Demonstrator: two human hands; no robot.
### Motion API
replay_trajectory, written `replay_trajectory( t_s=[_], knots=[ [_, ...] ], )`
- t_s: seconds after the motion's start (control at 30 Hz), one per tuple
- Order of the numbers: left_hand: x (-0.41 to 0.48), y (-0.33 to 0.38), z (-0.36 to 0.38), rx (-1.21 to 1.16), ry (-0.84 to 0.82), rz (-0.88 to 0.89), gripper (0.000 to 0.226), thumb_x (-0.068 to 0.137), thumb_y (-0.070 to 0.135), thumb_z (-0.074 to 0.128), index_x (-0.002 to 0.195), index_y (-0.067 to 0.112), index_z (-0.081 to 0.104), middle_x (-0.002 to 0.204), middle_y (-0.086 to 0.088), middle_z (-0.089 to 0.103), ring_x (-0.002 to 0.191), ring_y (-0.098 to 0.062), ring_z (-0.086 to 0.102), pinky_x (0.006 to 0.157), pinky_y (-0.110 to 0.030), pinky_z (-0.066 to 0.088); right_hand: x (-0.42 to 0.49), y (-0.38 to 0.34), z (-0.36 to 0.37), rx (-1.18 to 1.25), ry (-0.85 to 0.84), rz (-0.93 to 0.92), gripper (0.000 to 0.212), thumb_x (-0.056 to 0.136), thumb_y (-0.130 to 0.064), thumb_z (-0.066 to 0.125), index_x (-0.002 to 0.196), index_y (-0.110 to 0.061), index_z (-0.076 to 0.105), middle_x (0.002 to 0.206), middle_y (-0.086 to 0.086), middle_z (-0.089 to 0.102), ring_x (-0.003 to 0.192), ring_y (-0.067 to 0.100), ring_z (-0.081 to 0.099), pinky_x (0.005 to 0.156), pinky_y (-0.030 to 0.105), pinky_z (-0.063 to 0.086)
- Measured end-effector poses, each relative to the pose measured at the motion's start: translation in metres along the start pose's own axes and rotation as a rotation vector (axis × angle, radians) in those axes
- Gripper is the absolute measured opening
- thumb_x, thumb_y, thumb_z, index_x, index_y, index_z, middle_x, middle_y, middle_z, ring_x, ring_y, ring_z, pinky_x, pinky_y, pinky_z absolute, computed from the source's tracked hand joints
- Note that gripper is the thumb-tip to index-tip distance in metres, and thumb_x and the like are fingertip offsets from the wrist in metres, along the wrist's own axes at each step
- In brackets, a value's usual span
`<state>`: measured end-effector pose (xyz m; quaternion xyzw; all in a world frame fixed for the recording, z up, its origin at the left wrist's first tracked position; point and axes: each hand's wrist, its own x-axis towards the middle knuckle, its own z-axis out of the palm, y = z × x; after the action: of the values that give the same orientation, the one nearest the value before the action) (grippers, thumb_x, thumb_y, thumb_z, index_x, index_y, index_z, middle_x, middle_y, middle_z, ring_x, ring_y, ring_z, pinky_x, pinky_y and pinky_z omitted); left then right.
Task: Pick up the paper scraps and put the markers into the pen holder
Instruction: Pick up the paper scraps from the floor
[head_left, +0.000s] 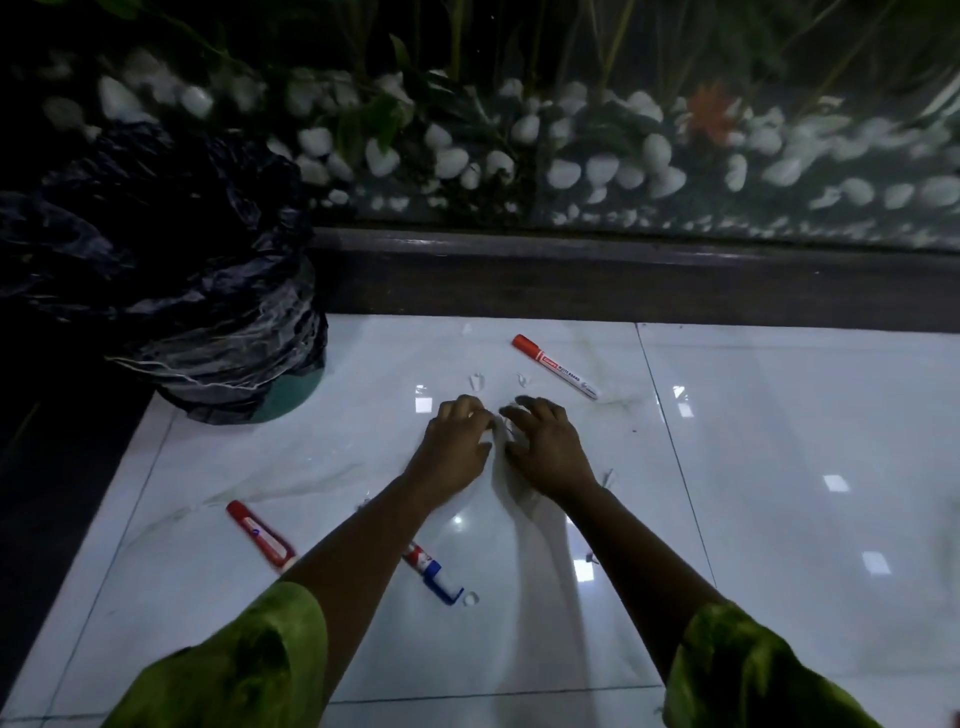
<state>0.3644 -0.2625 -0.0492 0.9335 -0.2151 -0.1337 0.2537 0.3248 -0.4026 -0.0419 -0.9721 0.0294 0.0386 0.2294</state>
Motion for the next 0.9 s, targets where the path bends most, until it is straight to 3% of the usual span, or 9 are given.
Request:
replay_trajectory(
  t_s=[0.13, 0.2, 0.27, 0.37, 0.5, 0.6, 0.7, 0.77, 0.9],
  knots=[
    [0.001, -0.002, -0.003, -0.05, 0.051, 0.011, 0.027, 0.091, 0.018, 0.054, 0.115, 0.008, 0.058, 0.127, -0.008, 0.053, 0.12, -0.024, 0.044, 0.098, -0.027, 0.038, -0.018, 0.013, 0.013, -0.073, 0.01, -0.069, 0.03, 0.083, -0.01, 0.043, 0.097, 0.0, 0.068, 0.107, 0.019, 0.065, 0.097, 0.039, 0.057, 0.078, 0.039, 0.049],
    [0.001, -0.005, -0.004, -0.06, 0.094, 0.016, 0.029, 0.091, 0.015, 0.053, 0.119, 0.008, 0.056, 0.131, -0.009, 0.053, 0.124, -0.025, 0.043, 0.102, -0.028, 0.036, -0.04, 0.021, 0.013, -0.026, 0.051, -0.097, 0.026, 0.082, -0.012, 0.043, 0.083, 0.0, 0.066, 0.094, 0.017, 0.065, 0.089, 0.037, 0.057, 0.073, 0.036, 0.046],
    [0.002, -0.006, -0.001, -0.087, 0.104, -0.017, 0.038, 0.091, 0.014, 0.053, 0.128, 0.006, 0.051, 0.141, -0.012, 0.046, 0.133, -0.026, 0.038, 0.109, -0.031, 0.031, -0.061, 0.033, 0.006, 0.115, 0.165, -0.014, 0.036, 0.08, -0.025, 0.04, 0.089, -0.002, 0.067, 0.097, 0.013, 0.065, 0.096, 0.033, 0.055, 0.08, 0.031, 0.043],
    [-0.002, -0.004, 0.01, -0.144, 0.062, -0.071, 0.047, 0.093, 0.013, 0.05, 0.138, 0.004, 0.039, 0.153, -0.013, 0.029, 0.144, -0.027, 0.02, 0.117, -0.035, 0.017, -0.068, 0.05, -0.004, 0.263, 0.352, 0.281, 0.052, 0.076, -0.041, 0.042, 0.107, -0.007, 0.066, 0.112, 0.014, 0.064, 0.108, 0.032, 0.053, 0.094, 0.036, 0.039],
    [-0.017, 0.012, 0.028, -0.26, 0.009, -0.008, 0.044, 0.097, 0.009, 0.041, 0.14, 0.004, 0.036, 0.155, -0.01, 0.023, 0.147, -0.021, 0.013, 0.118, -0.03, 0.005, -0.064, 0.038, 0.015, 0.192, 0.229, 0.24, 0.068, 0.073, -0.06, 0.041, 0.12, -0.015, 0.06, 0.127, 0.012, 0.055, 0.124, 0.031, 0.044, 0.104, 0.041, 0.032],
    [-0.031, 0.016, 0.032, -0.318, 0.047, 0.008, 0.037, 0.095, 0.004, 0.044, 0.131, 0.0, 0.048, 0.151, -0.011, 0.033, 0.144, -0.023, 0.023, 0.115, -0.024, 0.015, -0.076, 0.017, 0.031, 0.091, 0.127, 0.088, 0.052, 0.079, -0.053, 0.049, 0.116, -0.019, 0.059, 0.127, 0.009, 0.054, 0.124, 0.028, 0.043, 0.103, 0.04, 0.034],
    [-0.048, 0.015, 0.039, -0.262, 0.108, 0.038, 0.032, 0.091, 0.002, 0.049, 0.122, 0.001, 0.057, 0.142, -0.015, 0.045, 0.136, -0.028, 0.035, 0.111, -0.028, 0.026, -0.092, 0.02, 0.039, 0.014, 0.238, 0.002, 0.017, 0.082, -0.02, 0.057, 0.094, -0.009, 0.062, 0.101, 0.012, 0.062, 0.094, 0.031, 0.057, 0.082, 0.04, 0.052],
    [-0.06, 0.018, 0.047, -0.241, 0.138, 0.05, 0.029, 0.088, 0.001, 0.052, 0.116, 0.003, 0.06, 0.133, -0.015, 0.051, 0.127, -0.031, 0.04, 0.109, -0.032, 0.031, -0.101, 0.031, 0.038, 0.011, 0.307, -0.007, 0.009, 0.079, -0.009, 0.055, 0.086, -0.006, 0.06, 0.091, 0.012, 0.062, 0.083, 0.029, 0.057, 0.071, 0.037, 0.053],
    [-0.07, 0.028, 0.053, -0.153, 0.115, 0.058, 0.026, 0.084, 0.001, 0.055, 0.109, 0.004, 0.06, 0.119, -0.012, 0.055, 0.112, -0.03, 0.045, 0.098, -0.04, 0.043, -0.126, 0.04, 0.036, -0.096, 0.298, -0.083, 0.019, 0.082, -0.025, 0.048, 0.095, -0.016, 0.06, 0.102, 0.006, 0.061, 0.094, 0.021, 0.048, 0.081, 0.033, 0.041]
  ],
)
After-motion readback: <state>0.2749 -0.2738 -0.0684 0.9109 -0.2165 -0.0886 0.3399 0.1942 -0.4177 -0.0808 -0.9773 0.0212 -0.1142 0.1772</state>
